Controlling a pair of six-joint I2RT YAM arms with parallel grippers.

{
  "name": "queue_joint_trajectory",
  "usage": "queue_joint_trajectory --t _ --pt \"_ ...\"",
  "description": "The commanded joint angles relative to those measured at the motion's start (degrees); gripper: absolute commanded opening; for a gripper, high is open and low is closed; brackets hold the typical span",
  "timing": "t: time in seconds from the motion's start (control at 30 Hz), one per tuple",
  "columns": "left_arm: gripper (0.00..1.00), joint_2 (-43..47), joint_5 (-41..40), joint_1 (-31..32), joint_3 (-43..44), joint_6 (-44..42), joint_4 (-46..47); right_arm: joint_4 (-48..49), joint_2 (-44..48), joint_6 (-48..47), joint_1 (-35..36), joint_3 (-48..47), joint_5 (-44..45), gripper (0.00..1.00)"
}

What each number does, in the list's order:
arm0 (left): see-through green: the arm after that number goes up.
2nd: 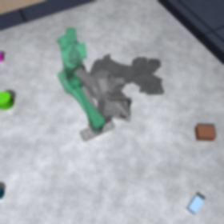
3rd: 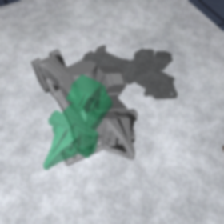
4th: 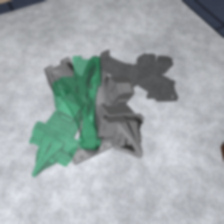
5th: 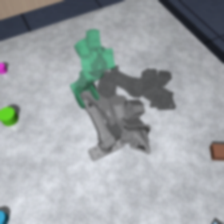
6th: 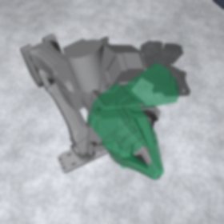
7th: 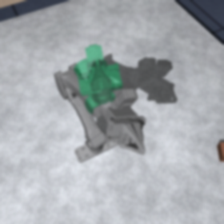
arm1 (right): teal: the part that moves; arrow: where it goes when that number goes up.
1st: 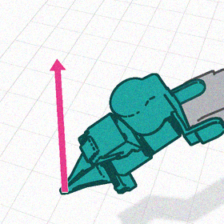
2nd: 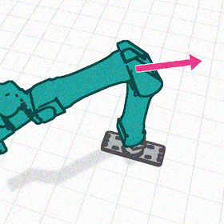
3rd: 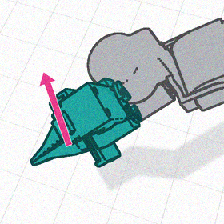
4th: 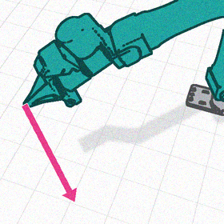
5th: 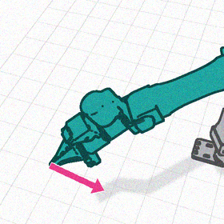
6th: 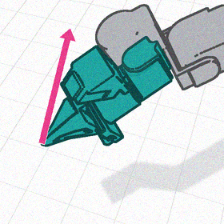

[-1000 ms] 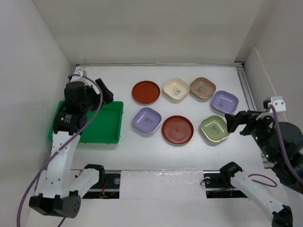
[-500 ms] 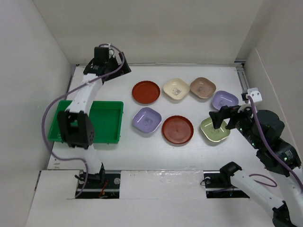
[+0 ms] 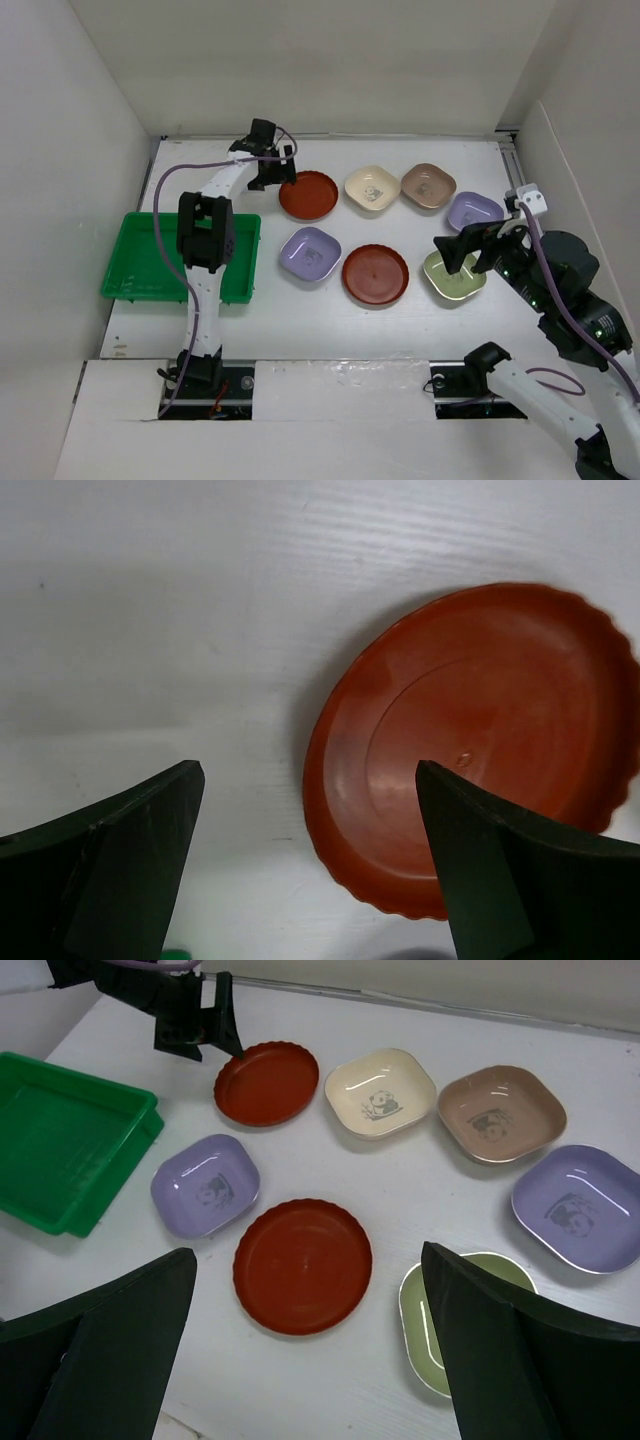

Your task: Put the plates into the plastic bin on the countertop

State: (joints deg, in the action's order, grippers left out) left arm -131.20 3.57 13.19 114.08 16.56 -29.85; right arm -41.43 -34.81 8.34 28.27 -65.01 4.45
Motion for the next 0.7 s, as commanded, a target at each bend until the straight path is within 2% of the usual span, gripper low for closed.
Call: queue_joint_trajectory --t 0.0,0.17,0.23,0.4,0.5,0.53,0.63,0.67 --pt "0.84 2.9 -3.5 1.0 -2.9 0.7 0.7 3.8 -0.3 -0.6 0.6 0.3 -2.1 1.00" --pt "0.73 -0.5 -7.3 1.5 -2.9 2.5 -1.6 4.3 0.3 -0.6 0.6 0.3 -3.1 1.00" --pt "0.63 -1.1 -9.0 1.5 -2.9 3.2 -2.3 4.3 0.8 -0.6 0.6 0.3 -3.1 1.00" --pt "0.48 -1.6 -10.4 1.5 -2.9 3.2 -2.3 3.8 1.3 -0.6 0.6 0.3 -2.6 1.00" --pt "0.44 -2.2 -10.4 1.5 -2.4 3.2 -2.3 3.8 1.8 -0.6 0.6 0.3 -2.6 1.00" --pt "0.35 -2.8 -9.9 1.5 -1.9 3.2 -2.3 3.3 1.8 -0.6 0.6 0.3 -2.6 1.00" --pt "0.21 -3.4 -9.9 1.5 -1.3 3.7 -2.8 3.3 1.8 -0.6 0.6 0.3 -2.1 1.00" --pt "0.10 -3.9 -9.9 1.5 -1.3 3.7 -2.8 3.3 1.8 -0.6 0.6 0.3 -2.1 1.00"
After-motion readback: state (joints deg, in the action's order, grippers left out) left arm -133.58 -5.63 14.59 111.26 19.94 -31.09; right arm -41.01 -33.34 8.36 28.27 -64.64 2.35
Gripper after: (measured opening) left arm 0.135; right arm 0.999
